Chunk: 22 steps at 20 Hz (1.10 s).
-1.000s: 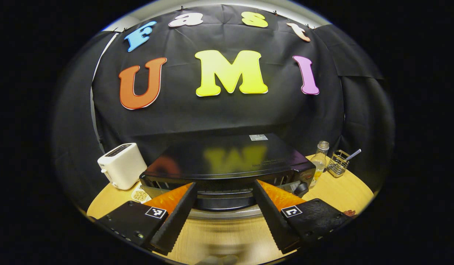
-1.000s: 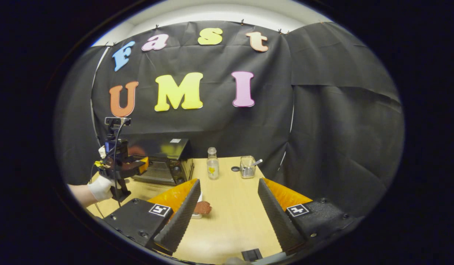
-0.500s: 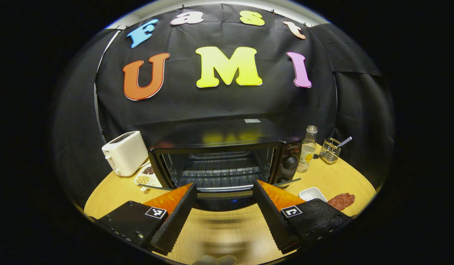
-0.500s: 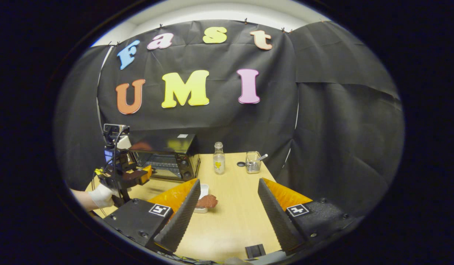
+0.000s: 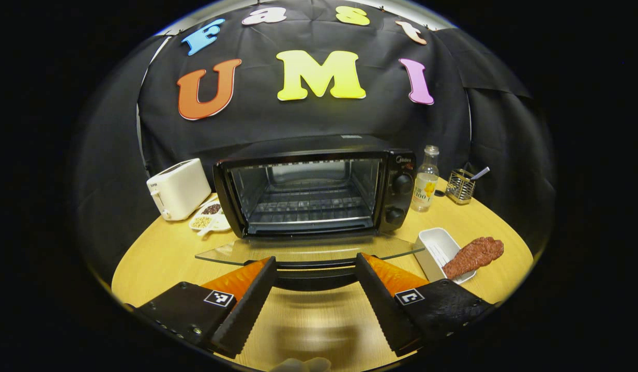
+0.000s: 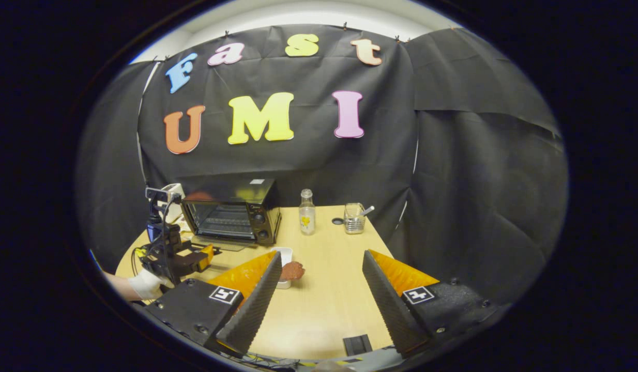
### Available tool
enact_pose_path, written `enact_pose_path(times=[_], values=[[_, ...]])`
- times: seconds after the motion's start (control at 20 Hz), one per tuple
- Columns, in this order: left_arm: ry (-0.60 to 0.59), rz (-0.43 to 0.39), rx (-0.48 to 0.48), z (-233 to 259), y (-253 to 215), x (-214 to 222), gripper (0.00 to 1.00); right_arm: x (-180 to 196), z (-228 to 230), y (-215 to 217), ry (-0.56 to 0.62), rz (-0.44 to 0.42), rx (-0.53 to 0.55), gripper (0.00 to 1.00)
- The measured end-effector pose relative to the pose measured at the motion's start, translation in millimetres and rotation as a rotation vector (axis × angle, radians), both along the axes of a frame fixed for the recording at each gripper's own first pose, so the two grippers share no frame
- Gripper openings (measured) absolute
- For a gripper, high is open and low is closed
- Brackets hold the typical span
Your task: Open the electric oven with the left hand, put the food in, and close the electric oven.
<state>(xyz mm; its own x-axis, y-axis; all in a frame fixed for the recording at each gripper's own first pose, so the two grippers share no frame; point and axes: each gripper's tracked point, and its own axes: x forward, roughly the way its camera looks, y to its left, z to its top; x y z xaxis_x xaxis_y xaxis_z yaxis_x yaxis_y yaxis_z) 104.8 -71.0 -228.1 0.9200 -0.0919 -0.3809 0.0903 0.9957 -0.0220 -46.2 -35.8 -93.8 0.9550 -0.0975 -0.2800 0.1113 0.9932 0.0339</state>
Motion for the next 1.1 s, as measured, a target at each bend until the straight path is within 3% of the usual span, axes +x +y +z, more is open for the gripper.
enact_pose_path(times=[0.45,0.65,0.9,1.1], values=[[0.098,-0.031,0.059,-55.5,-9.8,-17.4,0.97,-8.0,-5.2,-1.3,0.016,-0.016,0.007,0.99],[0.160,-0.030,0.034,-74.1,-13.7,-16.4,0.97,-8.7,-11.6,-0.5,0.034,-0.025,0.003,0.99],[0.156,-0.040,0.052,-73.7,-13.2,-15.1,0.95,-3.7,-16.6,7.8,0.046,-0.006,-0.009,0.99],[0.085,-0.043,0.048,-53.4,-3.8,-12.7,0.97,4.6,-20.8,10.6,0.049,0.009,0.000,1.00]])
